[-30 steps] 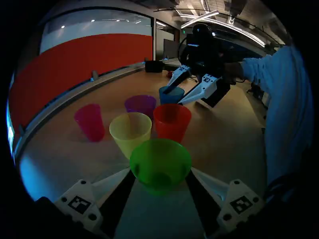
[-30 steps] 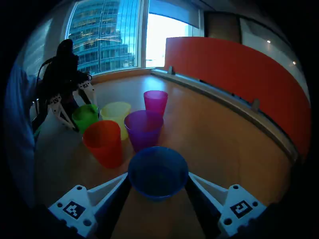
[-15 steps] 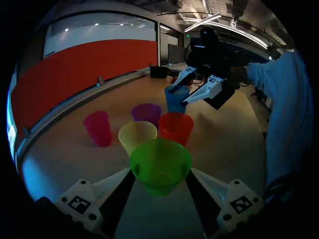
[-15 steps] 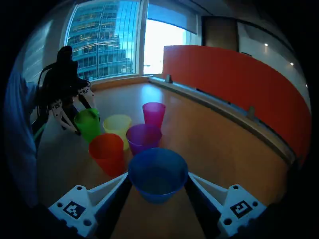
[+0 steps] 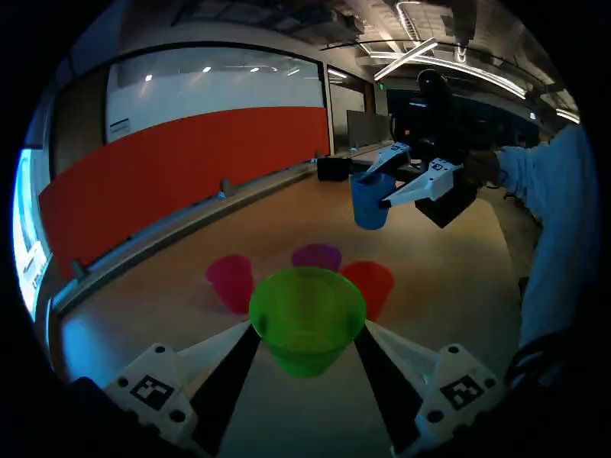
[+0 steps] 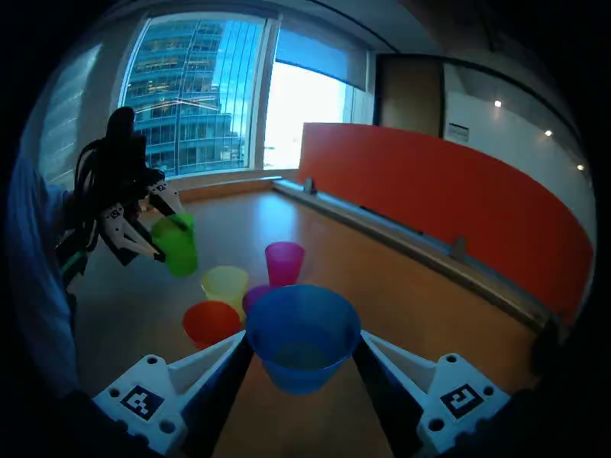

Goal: Pour water

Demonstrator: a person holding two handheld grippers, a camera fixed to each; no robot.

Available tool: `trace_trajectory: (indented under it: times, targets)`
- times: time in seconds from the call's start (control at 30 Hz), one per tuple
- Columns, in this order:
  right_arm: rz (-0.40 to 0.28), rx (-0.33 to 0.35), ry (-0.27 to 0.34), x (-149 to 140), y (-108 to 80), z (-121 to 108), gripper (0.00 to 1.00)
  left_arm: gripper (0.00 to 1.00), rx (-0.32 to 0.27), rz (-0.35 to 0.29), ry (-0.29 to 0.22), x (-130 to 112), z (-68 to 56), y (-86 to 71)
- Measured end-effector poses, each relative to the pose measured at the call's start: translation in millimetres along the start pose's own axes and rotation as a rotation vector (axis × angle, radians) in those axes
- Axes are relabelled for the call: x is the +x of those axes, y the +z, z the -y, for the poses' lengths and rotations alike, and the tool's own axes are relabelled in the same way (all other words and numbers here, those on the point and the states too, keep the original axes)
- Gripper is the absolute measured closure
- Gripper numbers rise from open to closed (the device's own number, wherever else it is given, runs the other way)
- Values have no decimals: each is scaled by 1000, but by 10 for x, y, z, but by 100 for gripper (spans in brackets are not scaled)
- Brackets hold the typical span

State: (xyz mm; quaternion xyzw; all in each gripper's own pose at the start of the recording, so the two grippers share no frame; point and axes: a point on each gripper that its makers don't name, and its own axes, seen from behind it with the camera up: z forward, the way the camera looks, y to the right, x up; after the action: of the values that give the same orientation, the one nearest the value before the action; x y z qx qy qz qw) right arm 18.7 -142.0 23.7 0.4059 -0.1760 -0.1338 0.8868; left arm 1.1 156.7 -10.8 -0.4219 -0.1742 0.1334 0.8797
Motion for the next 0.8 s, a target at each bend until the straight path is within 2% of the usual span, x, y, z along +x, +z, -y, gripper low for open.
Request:
trace_trajectory:
  times: [0.17,0.37,0.8]
  targets:
    - [-42,-24,-11,223,-105,-15,10,16,51,-47,-6,245,151,-79]
    - [-82,-46,-9,431,-207,-4,11,16,92,-99,-27,499,277,-164]
    - [-191,-93,19,880,-352,-77,11,16,145,-196,-40,967,423,-328]
